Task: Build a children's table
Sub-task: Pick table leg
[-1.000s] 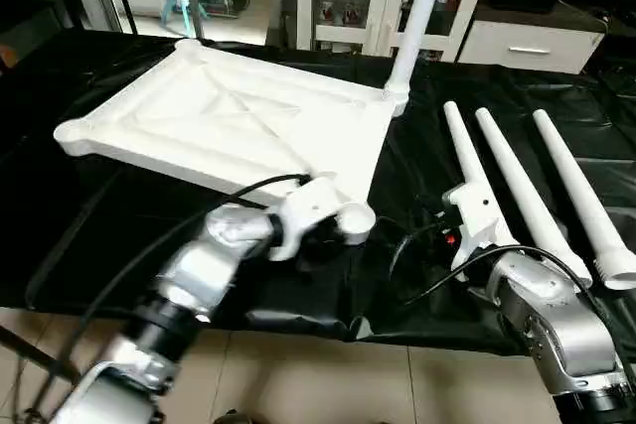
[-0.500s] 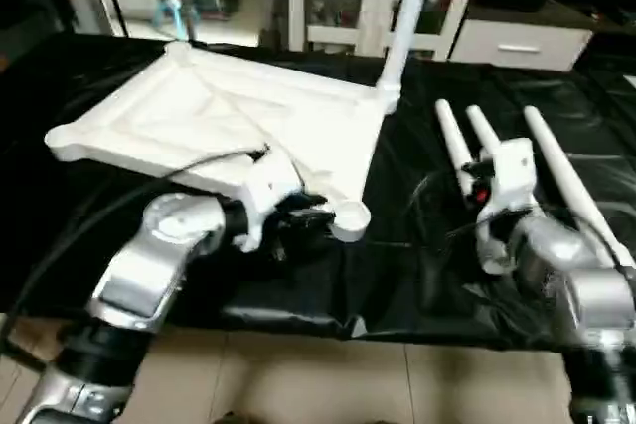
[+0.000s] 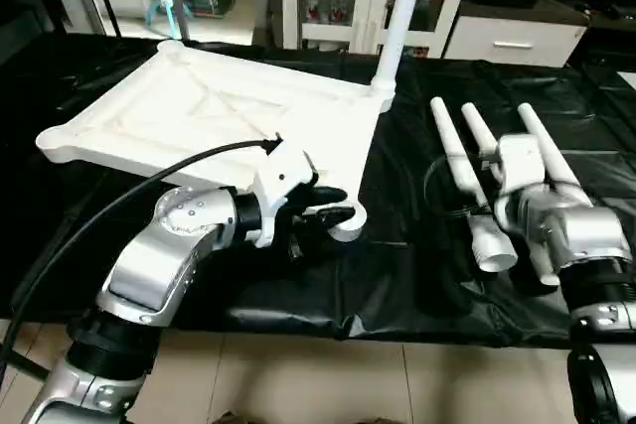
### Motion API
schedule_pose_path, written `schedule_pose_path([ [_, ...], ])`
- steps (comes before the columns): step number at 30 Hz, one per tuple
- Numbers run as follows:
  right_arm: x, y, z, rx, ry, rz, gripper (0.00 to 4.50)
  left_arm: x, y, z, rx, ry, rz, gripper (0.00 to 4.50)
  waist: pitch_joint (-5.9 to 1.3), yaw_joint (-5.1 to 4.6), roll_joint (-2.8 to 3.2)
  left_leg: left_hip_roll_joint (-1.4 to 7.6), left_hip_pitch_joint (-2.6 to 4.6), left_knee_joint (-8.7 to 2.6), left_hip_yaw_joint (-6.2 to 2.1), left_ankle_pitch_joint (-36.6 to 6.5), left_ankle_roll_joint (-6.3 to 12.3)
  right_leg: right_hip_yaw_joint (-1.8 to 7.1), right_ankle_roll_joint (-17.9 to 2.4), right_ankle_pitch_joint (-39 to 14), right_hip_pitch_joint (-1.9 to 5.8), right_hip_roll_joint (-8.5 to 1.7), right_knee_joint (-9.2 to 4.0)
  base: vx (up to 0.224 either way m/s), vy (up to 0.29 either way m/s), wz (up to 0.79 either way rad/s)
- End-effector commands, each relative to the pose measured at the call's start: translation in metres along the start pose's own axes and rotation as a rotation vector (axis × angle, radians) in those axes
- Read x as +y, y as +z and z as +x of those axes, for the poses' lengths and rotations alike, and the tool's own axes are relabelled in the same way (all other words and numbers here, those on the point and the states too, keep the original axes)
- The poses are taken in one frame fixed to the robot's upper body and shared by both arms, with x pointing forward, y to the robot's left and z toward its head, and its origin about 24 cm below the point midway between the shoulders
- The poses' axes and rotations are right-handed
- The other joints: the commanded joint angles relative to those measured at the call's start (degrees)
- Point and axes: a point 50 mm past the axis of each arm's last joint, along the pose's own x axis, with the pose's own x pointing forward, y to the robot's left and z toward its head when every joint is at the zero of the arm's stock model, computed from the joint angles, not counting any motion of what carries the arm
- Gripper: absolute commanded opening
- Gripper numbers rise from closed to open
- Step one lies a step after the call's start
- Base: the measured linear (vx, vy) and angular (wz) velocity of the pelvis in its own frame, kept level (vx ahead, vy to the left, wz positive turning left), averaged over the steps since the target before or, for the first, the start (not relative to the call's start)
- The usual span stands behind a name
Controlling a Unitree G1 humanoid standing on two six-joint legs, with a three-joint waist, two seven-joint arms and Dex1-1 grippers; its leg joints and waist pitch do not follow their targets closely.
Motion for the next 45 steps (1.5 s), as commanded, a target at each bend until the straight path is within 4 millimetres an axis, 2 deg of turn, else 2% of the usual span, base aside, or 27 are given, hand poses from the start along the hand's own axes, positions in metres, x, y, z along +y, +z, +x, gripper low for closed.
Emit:
schedule_pose_path([
  [1, 0.002, -0.007, 0.003, 0.07, 0.026, 0.01, 4.38, -0.004, 0.006, 0.0, 0.002, -0.032, 0.031, 1.37, -4.44, 0.18, -0.63, 0.75, 0.03, -3.37, 0.2, -5.74, 0.67, 2.46, -12.32, -6.29, 3.4, -2.93, -3.04, 0.0, 0.0, 0.0],
  [5, 0.004, -0.013, 0.006, 0.115, 0.07, 0.026, 4.38, -0.005, 0.006, -0.002, 0.015, -0.044, 0.042, 1.37, -4.17, 0.18, -0.59, 0.83, 0.23, -3.41, 0.25, -8.52, -0.12, 2.47, -11.54, -11.08, 3.1, -3.11, -3.55, 0.0, 0.0, 0.0],
  [7, 0.003, -0.014, 0.007, 0.127, 0.074, 0.028, 4.14, -0.005, 0.007, -0.002, 0.021, -0.043, 0.047, 1.38, -4.12, 0.15, -0.57, 0.84, 0.28, -3.4, 0.22, -9.41, -0.6, 2.45, -11.26, -12.44, 2.99, -3.08, -3.64, 0.0, 0.0, 0.0],
  [9, 0.003, -0.015, 0.008, 0.139, 0.069, 0.025, 4.14, -0.004, 0.007, -0.002, 0.023, -0.042, 0.049, 1.38, -4.04, 0.28, -0.61, 0.87, 0.3, -3.42, 0.2, -9.9, -0.86, 2.49, -10.87, -13.27, 2.91, -3.12, -3.74, 0.0, 0.0, 0.0],
  [10, 0.002, -0.015, 0.008, 0.149, 0.069, 0.024, 4.0, -0.004, 0.008, -0.002, 0.024, -0.041, 0.051, 1.38, -4.09, 0.34, -0.42, 0.87, 0.43, -3.41, 0.17, -10.38, -1.26, 2.45, -10.73, -13.91, 2.78, -3.1, -3.73, 0.0, 0.0, 0.0],
  [11, 0.002, -0.015, 0.008, 0.149, 0.069, 0.024, 3.78, -0.004, 0.008, -0.002, 0.024, -0.041, 0.051, 1.38, -4.04, 0.32, -0.52, 0.85, 0.38, -3.45, 0.18, -10.59, -1.34, 2.44, -10.64, -14.1, 2.79, -3.06, -3.81, 0.0, 0.0, 0.0],
  [15, -0.001, -0.017, 0.009, 0.169, 0.059, 0.04, 3.62, -0.003, 0.009, -0.001, 0.031, -0.034, 0.063, 1.38, -4.11, 0.34, -0.55, 0.84, 0.33, -3.44, 0.09, -11.13, -1.71, 2.41, -10.44, -14.27, 2.82, -3.1, -3.79, 0.0, 0.0, 0.0],
  [16, -0.001, -0.017, 0.009, 0.169, 0.059, 0.04, 3.36, -0.003, 0.009, -0.001, 0.031, -0.034, 0.063, 1.38, -4.13, 0.34, -0.59, 0.84, 0.27, -3.46, 0.05, -10.96, -1.73, 2.4, -10.45, -14.01, 2.88, -3.11, -3.72, 0.0, 0.0, 0.0],
  [19, -0.002, -0.017, 0.009, 0.175, 0.059, 0.06, 3.24, -0.002, 0.009, -0.001, 0.031, -0.034, 0.066, 1.38, -4.19, 0.29, -0.67, 0.85, 0.22, -3.43, 0.05, -10.69, -1.67, 2.39, -10.53, -13.53, 2.89, -3.09, -3.63, 0.0, 0.0, 0.0],
  [22, -0.004, -0.018, 0.01, 0.184, 0.051, 0.076, 2.83, -0.002, 0.01, -0.001, 0.03, -0.033, 0.067, 1.38, -4.19, 0.29, -0.89, 0.87, 0.27, -3.42, 0.11, -10.73, -1.63, 2.39, -10.72, -13.31, 2.81, -3.06, -3.65, 0.0, 0.0, 0.0],
  [24, -0.005, -0.018, 0.01, 0.184, 0.049, 0.078, 2.81, -0.002, 0.01, -0.001, 0.031, -0.033, 0.067, 1.38, -4.18, 0.33, -0.77, 0.89, 0.31, -3.47, 0.07, -11.13, -1.81, 2.35, -10.59, -13.73, 2.76, -3.08, -3.68, 0.0, 0.0, 0.0],
  [26, -0.006, -0.018, 0.01, 0.178, 0.039, 0.095, 2.42, -0.002, 0.009, -0.002, 0.033, -0.029, 0.067, 1.38, -4.21, 0.27, -0.93, 0.9, 0.39, -3.5, 0.07, -12.01, -2.01, 2.33, -10.37, -14.3, 2.69, -3.06, -3.78, 0.0, 0.0, 0.0],
  [29, -0.007, -0.017, 0.011, 0.171, 0.033, 0.108, 2.33, -0.002, 0.009, -0.002, 0.035, -0.023, 0.069, 1.38, -4.22, 0.25, -1.09, 0.88, 0.37, -3.48, 0.06, -12.2, -2.02, 2.33, -10.19, -14.63, 2.67, -3.09, -3.78, 0.0, 0.0, 0.0],
  [31, -0.008, -0.015, 0.01, 0.154, 0.03, 0.133, 2.0, -0.001, 0.01, -0.003, 0.036, -0.014, 0.074, 1.38, -4.2, 0.28, -1.13, 0.89, 0.36, -3.5, 0.04, -12.38, -2.07, 2.32, -9.89, -15.34, 2.64, -3.12, -3.82, 0.0, 0.0, 0.0],
  [37, -0.013, -0.005, 0.006, 0.079, 0.057, 0.234, 1.84, 0.003, 0.011, -0.005, 0.034, 0.018, 0.08, 1.38, -4.29, 0.24, -1.19, 0.84, 0.25, -3.5, 0.04, -11.99, -2.05, 2.27, -9.61, -14.6, 2.72, -3.04, -3.72, 0.0, 0.0, 0.0],
  [42, -0.014, 0.0, 0.003, 0.038, 0.103, 0.26, 1.82, 0.005, 0.011, -0.005, 0.032, 0.032, 0.08, 1.38, -4.44, 0.24, -1.15, 0.84, 0.03, -3.39, 0.07, -10.11, -1.38, 2.3, -10.31, -11.87, 2.91, -3.0, -3.45, 0.0, 0.0, 0.0],
  [44, -0.012, 0.011, -0.002, -0.057, 0.186, 0.281, 1.82, 0.006, 0.012, -0.005, 0.028, 0.04, 0.082, 1.38, -4.46, 0.3, -1.19, 0.88, -0.06, -3.35, 0.12, -9.39, -0.9, 2.36, -10.53, -10.59, 3.01, -3.02, -3.37, 0.0, 0.0, 0.0],
  [45, -0.011, 0.017, -0.006, -0.118, 0.231, 0.295, 1.82, 0.007, 0.013, -0.006, 0.023, 0.046, 0.081, 1.38, -4.53, 0.25, -1.52, 0.87, -0.12, -3.33, 0.14, -9.09, -0.67, 2.33, -10.55, -10.33, 3.09, -3.0, -3.33, 0.0, 0.0, 0.0],
])
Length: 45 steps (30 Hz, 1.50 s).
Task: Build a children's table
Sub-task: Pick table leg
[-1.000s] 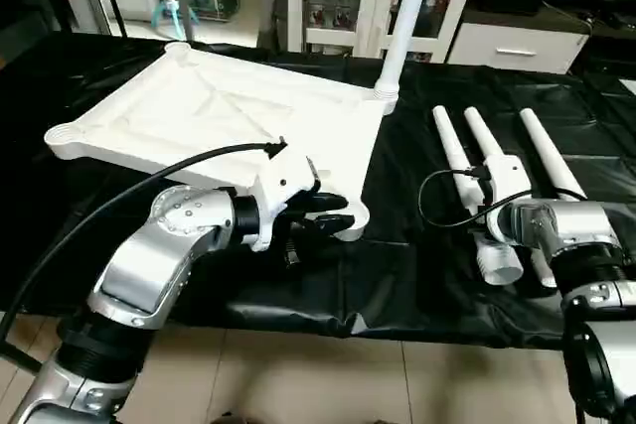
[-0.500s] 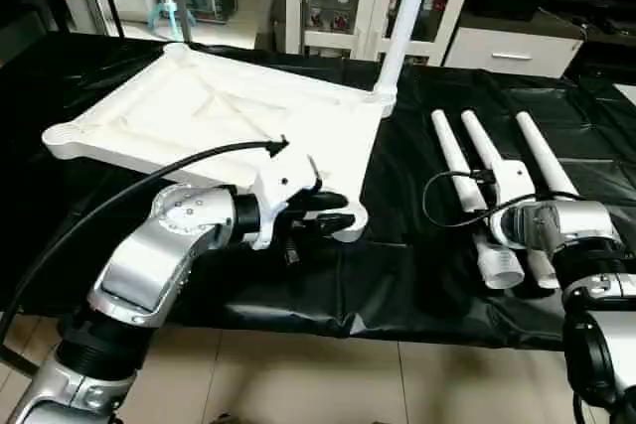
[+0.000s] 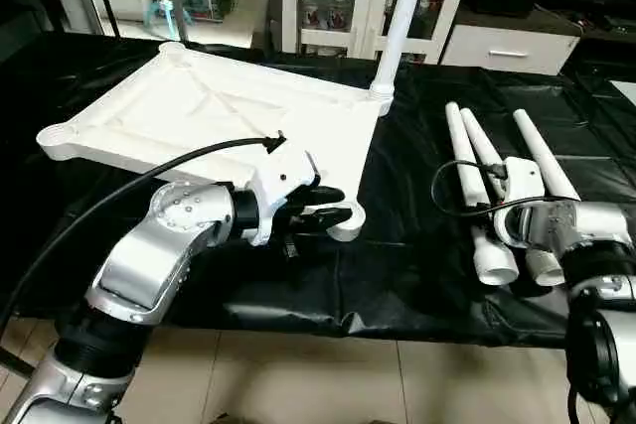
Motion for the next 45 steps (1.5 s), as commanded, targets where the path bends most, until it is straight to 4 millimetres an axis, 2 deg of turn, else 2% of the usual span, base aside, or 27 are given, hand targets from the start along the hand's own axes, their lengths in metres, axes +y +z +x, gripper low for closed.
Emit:
schedule_pose_path([
  [1, 0.004, 0.023, -0.012, -0.144, 0.091, 0.009, 1.82, 0.004, 0.008, -0.002, -0.014, 0.025, 0.03, 1.38, -4.23, 0.38, -0.49, 0.92, 0.0, -3.62, 0.13, -7.34, 0.28, 2.39, -10.79, -8.21, 3.39, -2.97, -3.49, 0.0, 0.0, 0.0],
  [3, 0.01, 0.03, -0.026, -0.224, 0.246, 0.042, 1.82, 0.007, 0.01, -0.004, -0.038, 0.051, 0.02, 1.38, -4.29, 0.55, -0.75, 0.8, -0.14, -3.43, 0.31, -5.66, 1.27, 2.48, -11.1, -6.22, 3.47, -2.84, -3.36, 0.0, 0.0, 0.0],
  [4, 0.01, 0.031, -0.03, -0.234, 0.275, 0.041, 1.82, 0.007, 0.01, -0.004, -0.044, 0.057, 0.016, 1.38, -4.3, 0.73, -0.66, 0.91, -0.06, -3.39, 0.32, -5.41, 1.81, 2.55, -11.06, -5.43, 3.48, -2.91, -3.31, 0.0, 0.0, 0.0],
  [6, 0.01, 0.029, -0.037, -0.24, 0.329, 0.06, 1.82, 0.009, 0.011, -0.005, -0.056, 0.076, 0.007, 1.38, -4.21, 0.87, -0.87, 0.99, -0.08, -3.45, 0.27, -4.88, 2.61, 2.45, -11.36, -5.98, 3.43, -2.94, -3.31, 0.0, 0.0, 0.0],
  [8, 0.01, 0.029, -0.04, -0.241, 0.346, 0.067, 1.82, 0.01, 0.011, -0.005, -0.06, 0.082, 0.004, 1.38, -4.1, 1.04, -0.76, 1.03, 0.11, -3.5, 0.32, -5.52, 2.28, 2.4, -11.25, -8.3, 3.13, -2.93, -3.57, 0.0, 0.0, 0.0],
  [9, 0.007, 0.021, -0.054, -0.258, 0.463, 0.121, 1.82, 0.013, 0.012, -0.007, -0.085, 0.107, -0.024, 1.38, -3.83, 1.29, -1.04, 0.85, 0.03, -3.59, 0.49, -6.24, 2.21, 2.59, -10.48, -9.65, 3.29, -2.82, -4.0, 0.0, 0.0, 0.0],
  [10, 0.007, 0.014, -0.062, -0.267, 0.543, 0.152, 1.82, 0.014, 0.013, -0.008, -0.103, 0.114, -0.043, 1.38, -3.98, 1.81, -0.85, 1.14, 0.33, -3.53, 0.39, -6.5, 2.21, 2.65, -10.29, -9.74, 3.2, -3.12, -3.85, 0.0, 0.0, 0.0],
  [12, 0.01, 0.007, -0.073, -0.3, 0.662, 0.19, 1.82, 0.014, 0.014, -0.008, -0.129, 0.119, -0.071, 1.38, -3.92, 2.21, -1.13, 1.28, 0.28, -3.72, 0.33, -7.2, 2.35, 2.47, -9.81, -11.02, 2.99, -3.11, -4.07, 0.0, 0.0, 0.0],
  [14, 0.016, 0.003, -0.083, -0.349, 0.779, 0.216, 1.82, 0.014, 0.015, -0.008, -0.142, 0.122, -0.092, 1.38, -3.87, 2.23, -1.32, 1.23, 0.16, -3.8, 0.26, -7.87, 2.01, 2.36, -9.11, -13.22, 2.96, -3.22, -4.31, 0.0, 0.0, 0.0],
  [15, 0.016, 0.003, -0.083, -0.349, 0.779, 0.216, 1.82, 0.014, 0.015, -0.008, -0.142, 0.122, -0.092, 1.38, -3.82, 2.33, -1.36, 1.25, 0.22, -3.77, 0.35, -8.35, 2.06, 2.42, -8.77, -14.03, 2.83, -3.3, -4.51, 0.0, 0.0, 0.0],
  [17, 0.026, -0.005, -0.096, -0.414, 0.938, 0.24, 1.82, 0.016, 0.015, -0.006, -0.165, 0.138, -0.138, 1.38, -3.77, 2.34, -1.4, 1.3, 0.15, -3.81, 0.21, -8.9, 1.84, 2.37, -7.81, -16.13, 2.67, -3.44, -4.67, 0.0, 0.0, 0.0],
  [18, 0.028, -0.007, -0.097, -0.417, 0.956, 0.241, 1.82, 0.017, 0.015, -0.005, -0.17, 0.142, -0.149, 1.38, -3.71, 2.2, -1.35, 1.26, -0.03, -3.93, 0.12, -8.76, 1.76, 2.33, -7.48, -16.62, 2.77, -3.36, -4.71, 0.0, 0.0, 0.0],
  [19, 0.03, -0.008, -0.098, -0.416, 0.973, 0.241, 1.82, 0.017, 0.015, -0.005, -0.174, 0.144, -0.157, 1.38, -3.76, 2.17, -1.32, 1.26, 0.07, -3.87, 0.18, -8.74, 1.55, 2.36, -7.17, -16.87, 2.63, -3.37, -4.84, 0.0, 0.0, 0.0],
  [21, 0.042, -0.014, -0.106, -0.385, 1.102, 0.249, 1.82, 0.02, 0.017, -0.002, -0.2, 0.146, -0.219, 1.38, -3.72, 2.1, -1.25, 1.16, 0.15, -3.9, 0.12, -8.69, 1.2, 2.32, -7.01, -17.56, 2.58, -3.27, -4.93, 0.0, 0.0, 0.0],
  [25, 0.045, -0.014, -0.109, -0.376, 1.143, 0.254, 1.82, 0.02, 0.019, 0.0, -0.212, 0.139, -0.232, 1.38, -3.74, 2.08, -1.32, 1.15, 0.05, -3.92, -0.03, -8.69, 0.84, 2.23, -6.58, -18.74, 2.57, -3.37, -5.11, 0.0, 0.0, 0.0],
  [26, 0.047, -0.014, -0.111, -0.373, 1.161, 0.25, 1.82, 0.019, 0.022, 0.001, -0.224, 0.135, -0.236, 1.38, -3.72, 2.06, -1.52, 1.13, -0.01, -3.93, 0.02, -8.48, 0.76, 2.26, -6.38, -18.76, 2.57, -3.39, -5.13, 0.0, 0.0, 0.0],
  [27, 0.047, -0.013, -0.111, -0.374, 1.169, 0.25, 1.82, 0.019, 0.023, 0.001, -0.23, 0.134, -0.239, 1.38, -3.82, 2.13, -1.35, 1.18, 0.02, -3.9, -0.01, -7.8, 0.7, 2.28, -6.58, -17.86, 2.6, -3.41, -4.97, 0.0, 0.0, 0.0],
  [33, 0.052, -0.01, -0.117, -0.378, 1.209, 0.242, 1.82, 0.017, 0.029, 0.005, -0.259, 0.127, -0.262, 1.38, -3.86, 2.24, -1.64, 1.17, -0.11, -3.85, 0.04, -6.41, 1.04, 2.29, -7.07, -15.32, 2.74, -3.39, -4.71, 0.0, 0.0, 0.0],
  [36, 0.058, -0.011, -0.119, -0.358, 1.236, 0.223, 1.82, 0.015, 0.04, 0.008, -0.352, 0.095, -0.329, 1.38, -3.86, 2.32, -1.81, 1.21, -0.12, -3.8, 0.11, -6.17, 0.92, 2.3, -7.49, -14.87, 2.77, -3.41, -4.67, 0.0, 0.0, 0.0],
  [38, 0.065, -0.014, -0.121, -0.331, 1.257, 0.192, 1.82, 0.015, 0.051, 0.012, -0.427, 0.049, -0.437, 1.71, -3.82, 2.59, -1.87, 1.14, -0.13, -3.69, 0.15, -6.28, 0.48, 2.3, -8.0, -14.91, 2.83, -3.46, -4.6, 0.0, 0.0, 0.0],
  [39, 0.065, -0.014, -0.121, -0.33, 1.258, 0.191, 1.82, 0.015, 0.051, 0.013, -0.431, 0.047, -0.442, 1.71, -3.82, 2.59, -1.87, 1.14, -0.13, -3.69, 0.15, -6.28, 0.48, 2.3, -8.0, -14.91, 2.83, -3.46, -4.6, 0.0, 0.0, 0.0],
  [45, 0.077, -0.017, -0.124, -0.273, 1.301, 0.134, 1.82, 0.021, 0.063, 0.021, -0.519, -0.01, -0.592, 2.19, -3.69, 2.98, -2.2, 0.97, -0.22, -3.67, 0.22, -6.54, 0.61, 2.27, -5.95, -17.32, 2.84, -3.33, -5.2, 0.0, 0.0, 0.0],
])
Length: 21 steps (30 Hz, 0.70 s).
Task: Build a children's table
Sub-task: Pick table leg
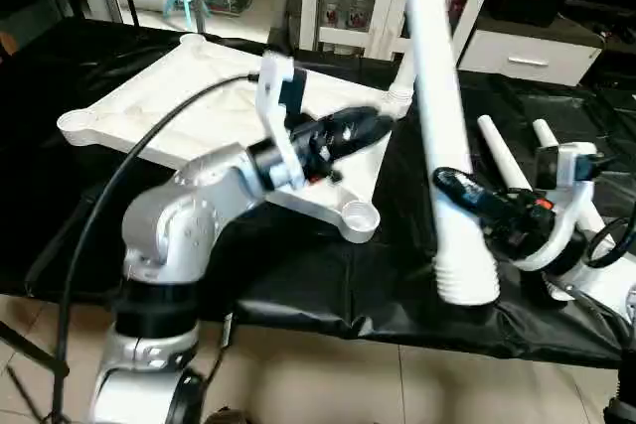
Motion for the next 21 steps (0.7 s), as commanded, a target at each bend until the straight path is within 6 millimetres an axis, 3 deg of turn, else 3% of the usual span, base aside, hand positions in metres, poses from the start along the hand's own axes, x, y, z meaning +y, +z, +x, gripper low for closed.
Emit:
schedule_pose_path([
  [1, 0.007, 0.0, 0.005, 0.046, 0.033, -0.022, 1.82, 0.002, 0.004, 0.006, -0.013, -0.011, -0.066, 2.19, -3.87, 0.25, -0.69, 0.83, 0.2, -3.67, -0.12, -6.43, 0.4, 2.22, -5.78, -17.43, 3.27, -3.28, -5.19, 0.0, 0.0, 0.0],
  [4, 0.007, -0.003, 0.007, 0.071, 0.036, -0.025, 1.82, 0.001, 0.006, 0.008, -0.016, -0.029, -0.112, 2.49, -3.93, 0.25, -0.78, 0.95, 0.11, -3.72, -0.22, -6.12, 0.24, 2.2, -5.47, -16.96, 3.3, -3.32, -5.09, 0.0, 0.0, 0.0],
  [5, 0.006, -0.005, 0.008, 0.091, 0.035, -0.026, 1.82, -0.001, 0.007, 0.009, -0.028, -0.05, -0.14, 2.56, -4.03, 0.31, -0.5, 1.01, 0.18, -3.7, -0.29, -5.46, 0.22, 2.21, -6.08, -15.1, 3.34, -3.33, -4.88, 0.0, 0.0, 0.0],
  [7, 0.005, -0.009, 0.01, 0.123, 0.028, -0.028, 1.82, -0.005, 0.008, 0.011, -0.047, -0.09, -0.178, 2.69, -4.09, 0.3, -0.63, 0.95, 0.05, -3.6, -0.21, -4.49, 0.48, 2.2, -7.45, -11.86, 3.53, -3.21, -4.59, 0.0, 0.0, 0.0],
  [10, 0.004, -0.009, 0.012, 0.133, 0.028, -0.03, 1.82, -0.011, 0.009, 0.013, -0.059, -0.143, -0.214, 2.99, -4.09, 0.34, -0.56, 0.93, 0.08, -3.55, -0.15, -4.42, 0.61, 2.23, -8.38, -11.2, 3.63, -3.3, -4.58, 0.0, 0.0, 0.0],
  [17, 0.003, -0.008, 0.015, 0.157, 0.029, -0.041, 1.81, -0.021, 0.007, 0.014, -0.057, -0.231, -0.259, 3.54, -3.87, 0.37, -0.62, 1.05, 0.2, -3.72, -0.24, -6.21, 0.48, 2.17, -6.96, -15.18, 3.56, -3.33, -5.08, 0.0, 0.0, 0.0],
  [21, 0.002, -0.011, 0.017, 0.195, 0.03, -0.052, 1.81, -0.023, 0.001, 0.015, -0.001, -0.208, -0.224, 3.86, -3.93, 0.31, -0.59, 1.21, 0.26, -3.85, -0.32, -5.83, 0.32, 2.17, -7.09, -13.43, 3.6, -3.28, -4.87, 0.0, 0.0, 0.0],
])
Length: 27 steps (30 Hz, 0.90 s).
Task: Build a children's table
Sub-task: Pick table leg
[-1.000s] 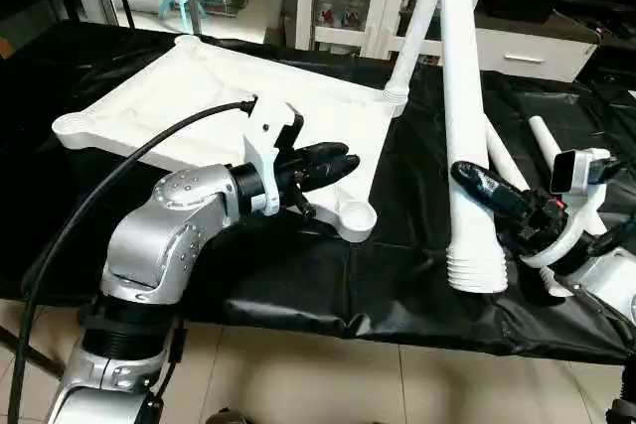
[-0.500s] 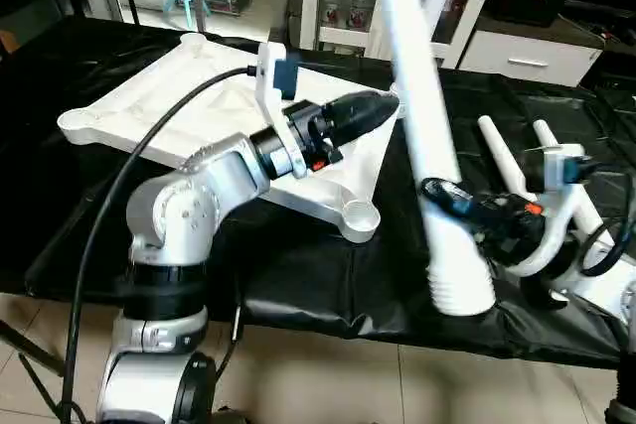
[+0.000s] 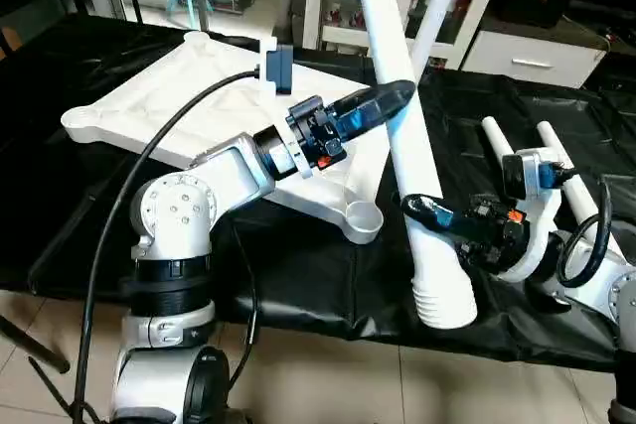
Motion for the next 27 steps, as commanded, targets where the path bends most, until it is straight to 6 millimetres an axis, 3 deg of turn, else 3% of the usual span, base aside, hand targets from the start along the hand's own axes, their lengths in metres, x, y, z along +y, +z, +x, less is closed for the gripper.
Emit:
schedule_pose_path([
  [1, 0.0, -0.001, 0.004, 0.071, -0.028, -0.033, 1.81, -0.007, -0.007, 0.01, 0.066, -0.016, 0.023, 3.92, -3.96, 0.16, -0.37, 1.23, 0.38, -3.83, -0.21, -5.53, 0.26, 2.29, -7.15, -13.03, 3.44, -3.26, -4.49, 0.0, 0.0, 0.0],
  [3, -0.002, -0.002, 0.005, 0.079, -0.039, -0.036, 1.81, -0.004, -0.008, 0.01, 0.075, 0.016, 0.027, 3.42, -4.0, 0.2, -0.44, 1.23, 0.37, -3.77, -0.18, -5.21, 0.25, 2.33, -7.22, -12.34, 3.47, -3.24, -4.4, 0.0, 0.0, 0.0],
  [5, -0.003, -0.002, 0.005, 0.077, -0.044, -0.04, 1.81, 0.0, -0.007, 0.01, 0.071, 0.048, 0.017, 3.39, -3.98, 0.22, -0.48, 1.12, 0.27, -3.73, -0.16, -5.19, 0.34, 2.35, -7.28, -12.25, 3.59, -3.35, -4.37, 0.0, 0.0, 0.0],
  [8, -0.004, 0.001, 0.004, 0.072, -0.053, -0.049, 1.81, 0.004, -0.004, 0.008, 0.059, 0.074, 0.009, 2.97, -4.01, 0.23, -0.45, 1.11, 0.25, -3.71, -0.18, -4.95, 0.44, 2.34, -7.49, -12.26, 3.59, -3.32, -4.35, 0.0, 0.0, 0.0],
  [18, -0.008, 0.004, 0.003, 0.076, -0.072, -0.077, 1.81, 0.008, 0.002, 0.007, 0.026, 0.098, -0.003, 2.16, -4.11, 0.28, -0.5, 1.09, 0.27, -3.57, -0.13, -4.45, 0.83, 2.29, -8.06, -11.06, 3.64, -3.34, -4.2, 0.0, 0.0, 0.0],
  [22, -0.009, 0.005, 0.003, 0.076, -0.08, -0.093, 1.81, 0.011, 0.005, 0.007, 0.009, 0.123, -0.007, 2.05, -4.12, 0.26, -0.54, 1.05, 0.26, -3.54, -0.12, -4.5, 0.99, 2.29, -8.14, -11.19, 3.65, -3.3, -4.22, 0.0, 0.0, 0.0],
  [24, -0.01, 0.005, 0.003, 0.076, -0.088, -0.098, 2.37, 0.013, 0.006, 0.007, 0.004, 0.135, -0.003, 1.99, -4.1, 0.26, -0.64, 1.06, 0.26, -3.56, -0.12, -4.61, 0.99, 2.27, -8.0, -11.64, 3.65, -3.33, -4.28, 0.0, 0.0, 0.0],
  [27, -0.014, 0.008, 0.004, 0.065, -0.134, -0.128, 2.59, 0.015, 0.01, 0.008, 0.01, 0.181, 0.039, 1.95, -4.12, 0.25, -0.58, 1.13, 0.31, -3.58, -0.16, -4.55, 0.76, 2.26, -7.79, -11.97, 3.56, -3.34, -4.29, 0.0, 0.0, 0.0],
])
